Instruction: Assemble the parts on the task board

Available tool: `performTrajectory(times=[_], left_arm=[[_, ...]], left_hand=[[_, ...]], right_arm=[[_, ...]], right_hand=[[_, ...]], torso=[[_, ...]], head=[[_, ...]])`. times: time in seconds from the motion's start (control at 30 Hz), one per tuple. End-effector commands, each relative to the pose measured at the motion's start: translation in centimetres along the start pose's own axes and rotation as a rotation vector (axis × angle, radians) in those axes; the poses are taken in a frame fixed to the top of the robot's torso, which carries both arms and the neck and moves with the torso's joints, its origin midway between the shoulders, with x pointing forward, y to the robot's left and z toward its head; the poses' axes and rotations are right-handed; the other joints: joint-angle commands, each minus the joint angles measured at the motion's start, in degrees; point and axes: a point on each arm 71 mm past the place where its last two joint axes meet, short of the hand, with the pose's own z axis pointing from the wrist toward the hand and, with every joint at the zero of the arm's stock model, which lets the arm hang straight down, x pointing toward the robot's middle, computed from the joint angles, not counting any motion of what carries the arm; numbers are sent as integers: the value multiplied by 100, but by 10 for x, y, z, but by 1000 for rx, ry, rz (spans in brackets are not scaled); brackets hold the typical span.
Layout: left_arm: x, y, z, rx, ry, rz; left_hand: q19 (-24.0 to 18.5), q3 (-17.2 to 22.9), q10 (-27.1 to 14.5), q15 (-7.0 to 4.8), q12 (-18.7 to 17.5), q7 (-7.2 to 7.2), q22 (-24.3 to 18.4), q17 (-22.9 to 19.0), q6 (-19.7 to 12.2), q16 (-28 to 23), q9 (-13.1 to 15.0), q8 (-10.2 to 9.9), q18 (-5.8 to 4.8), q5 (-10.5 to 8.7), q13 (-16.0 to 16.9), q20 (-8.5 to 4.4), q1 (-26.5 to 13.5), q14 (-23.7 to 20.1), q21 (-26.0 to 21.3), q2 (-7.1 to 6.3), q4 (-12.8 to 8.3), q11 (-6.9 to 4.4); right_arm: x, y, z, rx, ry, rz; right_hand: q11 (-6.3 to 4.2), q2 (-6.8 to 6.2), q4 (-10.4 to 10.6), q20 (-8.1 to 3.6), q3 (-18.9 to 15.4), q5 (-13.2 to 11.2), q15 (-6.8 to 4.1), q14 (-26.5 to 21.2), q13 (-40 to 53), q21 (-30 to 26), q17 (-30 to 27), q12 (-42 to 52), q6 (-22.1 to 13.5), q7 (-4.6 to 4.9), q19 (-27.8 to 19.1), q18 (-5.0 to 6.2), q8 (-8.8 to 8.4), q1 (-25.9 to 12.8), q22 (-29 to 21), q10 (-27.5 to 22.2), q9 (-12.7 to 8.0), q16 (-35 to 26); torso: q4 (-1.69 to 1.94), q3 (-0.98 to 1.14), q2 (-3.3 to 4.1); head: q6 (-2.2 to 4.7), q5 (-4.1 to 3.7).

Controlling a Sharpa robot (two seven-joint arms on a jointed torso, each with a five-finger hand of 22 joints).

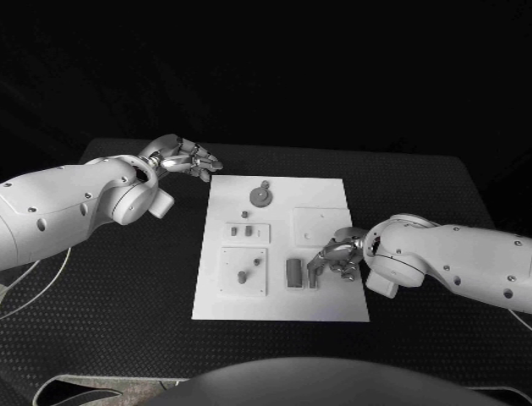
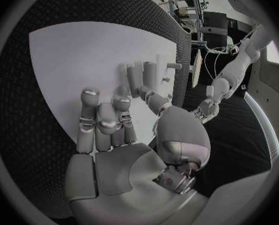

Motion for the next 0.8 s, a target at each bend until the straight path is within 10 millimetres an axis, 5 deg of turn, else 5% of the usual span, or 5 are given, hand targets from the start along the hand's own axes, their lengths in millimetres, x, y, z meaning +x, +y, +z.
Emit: performTrajectory(times=[0.03, 0.3, 0.8], left_arm=[[2, -3, 1, 11, 14, 0], [2, -2, 1, 10, 13, 0], [0, -2, 0, 9, 11, 1]], left_hand=[[-39, -11, -21, 16, 1, 6, -1, 7, -35, -31, -9, 7, -34, -29, -9, -11, -43, 36, 37, 19, 36, -16], [-40, -11, -21, 16, 1, 6, -1, 10, -36, -34, -10, 7, -33, -29, -9, -11, -42, 37, 37, 18, 37, -16], [-41, -11, -21, 16, 2, 6, -1, 15, -36, -38, -10, 8, -33, -29, -9, -11, -40, 38, 37, 19, 38, -16]], right_arm=[[5, 6, 0, -32, 34, -8], [6, 6, 0, -34, 37, -10], [-7, -4, -4, -41, -64, -79]], right_hand=[[-13, -182, 206, -52, 110, -27, -50, 13, 0, -26, -7, -20, 16, 43, 24, 125, -21, -21, 49, -30, -11, -9], [-11, -279, 297, -60, 158, -27, -48, 14, 4, -29, -8, -19, 6, 45, 27, 125, -21, 11, 56, -36, -10, -12], [-9, -241, 258, -63, 146, -27, -46, 17, 12, -22, -4, -10, 7, 46, 28, 125, -12, 101, 72, -38, -2, -9]], torso=[[-2, -1, -1], [0, 0, -1], [0, 2, -2]], head=[[-3, -1], [-4, 0], [11, 8]])
